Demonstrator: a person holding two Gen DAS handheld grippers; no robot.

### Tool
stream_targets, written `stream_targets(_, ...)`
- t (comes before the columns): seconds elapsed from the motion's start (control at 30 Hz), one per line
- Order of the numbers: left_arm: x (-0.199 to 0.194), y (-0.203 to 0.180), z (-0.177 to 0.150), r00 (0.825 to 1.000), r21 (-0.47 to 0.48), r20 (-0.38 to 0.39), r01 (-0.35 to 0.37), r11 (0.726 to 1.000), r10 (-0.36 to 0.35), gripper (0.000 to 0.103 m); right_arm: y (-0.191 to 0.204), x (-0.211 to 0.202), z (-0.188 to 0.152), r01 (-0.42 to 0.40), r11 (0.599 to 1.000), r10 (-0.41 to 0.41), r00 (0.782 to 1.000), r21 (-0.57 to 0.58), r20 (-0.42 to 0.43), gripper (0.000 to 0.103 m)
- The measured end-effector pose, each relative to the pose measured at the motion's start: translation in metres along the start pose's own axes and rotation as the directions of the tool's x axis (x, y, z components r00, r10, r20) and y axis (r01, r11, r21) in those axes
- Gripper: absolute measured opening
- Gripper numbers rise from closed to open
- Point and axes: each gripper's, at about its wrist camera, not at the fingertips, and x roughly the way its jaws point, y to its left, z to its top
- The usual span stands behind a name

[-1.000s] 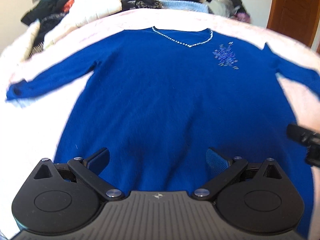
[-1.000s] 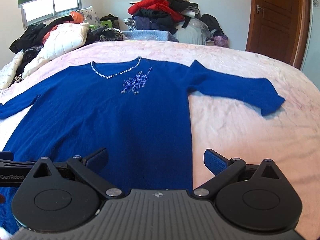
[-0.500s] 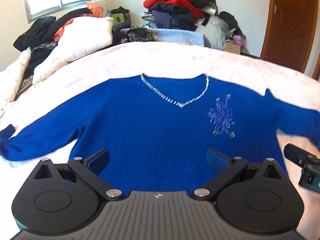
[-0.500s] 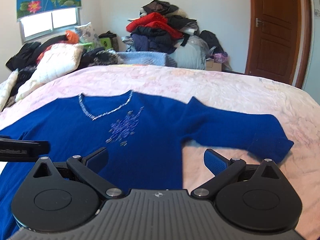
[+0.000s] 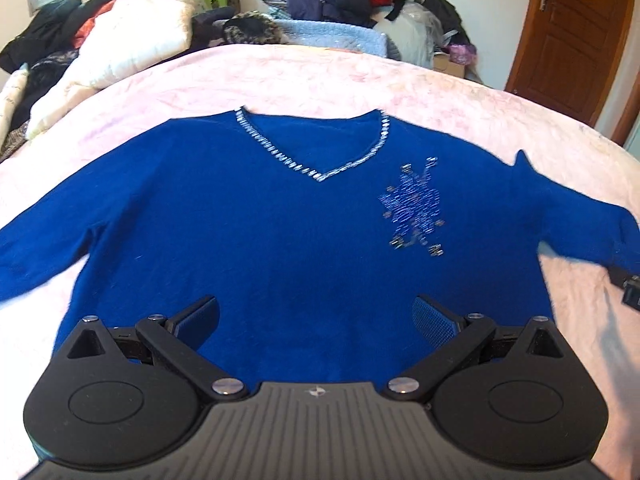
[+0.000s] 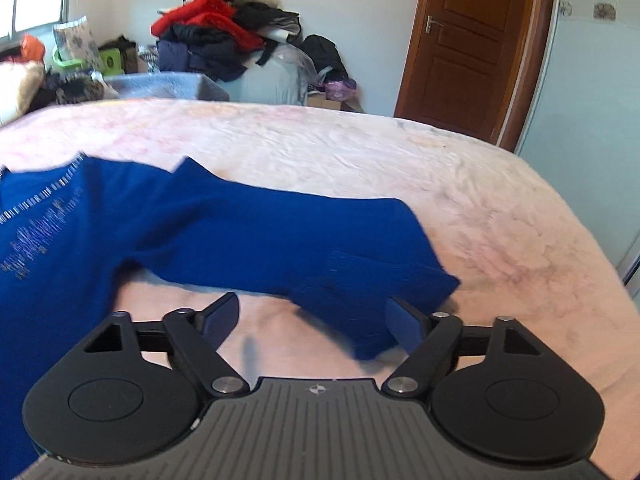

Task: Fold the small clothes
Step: 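Close the right tool on the sleeve cuff and lift it, then close the left tool on the held cuff while the right tool opens and releases it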

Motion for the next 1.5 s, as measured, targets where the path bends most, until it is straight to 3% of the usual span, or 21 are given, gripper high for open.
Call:
stream_targets(0.33, 0.019, -0.019, 0.002, 0.998, 0.005, -0.052, 0.027, 1.000, -0.027, 0.103, -0.002, 0.011, -0.005, -0.006, 0.985, 0.010, 1.000, -0.172, 0.018, 0.058)
stream_targets(0.47, 0.020, -0.024, 0.005, 0.996, -0.004, -0.058, 0.066, 0.998, -0.066, 0.103, -0.003, 0.013, 0.000, -0.003, 0.986, 0.008, 1.000, -0.169, 0.029, 0.026)
stream_targets(0.53, 0.017, -0.026, 0.008, 0.989, -0.027, -0.049, 0.138, 0.990, -0.139, 0.103, -0.006, 0.013, 0.001, -0.016, 0.988, 0.021, 0.999, -0.152, 0.028, 0.017)
stream_targets(0.6, 0.014, -0.028, 0.013, 0.969, -0.064, -0.038, 0.243, 0.968, -0.246, 0.103, -0.009, 0.011, 0.000, -0.025, 0.990, 0.030, 0.999, -0.137, 0.037, 0.011)
stream_targets(0.67, 0.014, -0.030, 0.021, 0.929, -0.127, -0.038, 0.362, 0.924, -0.369, 0.103, -0.009, 0.007, -0.002, -0.030, 0.991, 0.038, 0.998, -0.134, 0.059, 0.008)
stream_targets(0.73, 0.021, -0.037, 0.033, 0.861, -0.213, -0.045, 0.487, 0.847, -0.506, 0.103, -0.008, 0.002, -0.005, -0.045, 0.989, 0.057, 0.995, -0.143, 0.085, 0.008)
stream_targets(0.8, 0.029, -0.049, 0.047, 0.780, -0.287, -0.040, 0.589, 0.755, -0.624, 0.103, -0.007, -0.001, -0.007, -0.040, 0.988, 0.056, 0.993, -0.150, 0.102, 0.008)
stream_targets(0.87, 0.040, -0.071, 0.062, 0.682, -0.323, -0.055, 0.679, 0.659, -0.730, 0.103, -0.006, -0.009, -0.008, -0.040, 0.988, 0.062, 0.987, -0.150, 0.150, 0.008)
stream_targets(0.93, 0.055, -0.097, 0.075, 0.582, -0.366, -0.086, 0.737, 0.569, -0.809, 0.103, -0.005, -0.021, -0.009, -0.042, 0.985, 0.079, 0.972, -0.166, 0.221, 0.007)
stream_targets(1.0, 0.073, -0.124, 0.082, 0.495, -0.409, -0.125, 0.764, 0.500, -0.860, 0.103, -0.005, -0.032, -0.010, -0.048, 0.983, 0.097, 0.956, -0.178, 0.279, 0.007)
stream_targets(1.03, 0.083, -0.138, 0.084, 0.476, -0.430, -0.146, 0.759, 0.489, -0.867, 0.103, -0.005, -0.038, -0.011, -0.053, 0.982, 0.108, 0.945, -0.184, 0.307, 0.007)
stream_targets(1.07, 0.091, -0.150, 0.085, 0.469, -0.438, -0.163, 0.754, 0.490, -0.868, 0.103, -0.004, -0.043, -0.010, -0.055, 0.979, 0.118, 0.938, -0.194, 0.327, 0.007)
stream_targets(1.2, 0.109, -0.189, 0.086, 0.419, -0.452, -0.230, 0.754, 0.478, -0.878, 0.099, 0.000, -0.050, -0.009, -0.062, 0.968, 0.145, 0.930, -0.244, 0.337, 0.010)
stream_targets(1.23, 0.111, -0.196, 0.085, 0.411, -0.440, -0.240, 0.762, 0.476, -0.880, 0.089, 0.001, -0.050, -0.008, -0.064, 0.966, 0.149, 0.930, -0.252, 0.335, 0.008)
stream_targets(1.27, 0.115, -0.204, 0.084, 0.413, -0.428, -0.257, 0.762, 0.486, -0.874, 0.082, 0.002, -0.050, -0.008, -0.069, 0.964, 0.155, 0.930, -0.255, 0.333, 0.005)
stream_targets(1.3, 0.121, -0.208, 0.084, 0.424, -0.426, -0.277, 0.751, 0.506, -0.862, 0.067, 0.001, -0.049, -0.008, -0.074, 0.965, 0.158, 0.930, -0.253, 0.332, 0.005)
stream_targets(1.33, 0.126, -0.212, 0.082, 0.433, -0.427, -0.298, 0.736, 0.525, -0.850, 0.059, 0.002, -0.048, -0.008, -0.078, 0.965, 0.160, 0.930, -0.250, 0.329, 0.005)
stream_targets(1.37, 0.133, -0.216, 0.081, 0.439, -0.423, -0.319, 0.727, 0.541, -0.840, 0.058, 0.002, -0.046, -0.008, -0.078, 0.965, 0.159, 0.934, -0.252, 0.319, 0.005)
stream_targets(1.43, 0.143, -0.214, 0.076, 0.483, -0.409, -0.343, 0.695, 0.591, -0.806, 0.059, 0.002, -0.045, -0.009, -0.081, 0.961, 0.158, 0.944, -0.263, 0.288, 0.005)
stream_targets(1.47, 0.144, -0.209, 0.074, 0.497, -0.412, -0.339, 0.685, 0.601, -0.799, 0.059, 0.002, -0.044, -0.009, -0.094, 0.958, 0.168, 0.950, -0.272, 0.264, 0.008)
stream_targets(1.5, 0.143, -0.204, 0.074, 0.494, -0.422, -0.327, 0.687, 0.592, -0.806, 0.060, 0.001, -0.044, -0.011, -0.102, 0.953, 0.175, 0.954, -0.285, 0.243, 0.019)
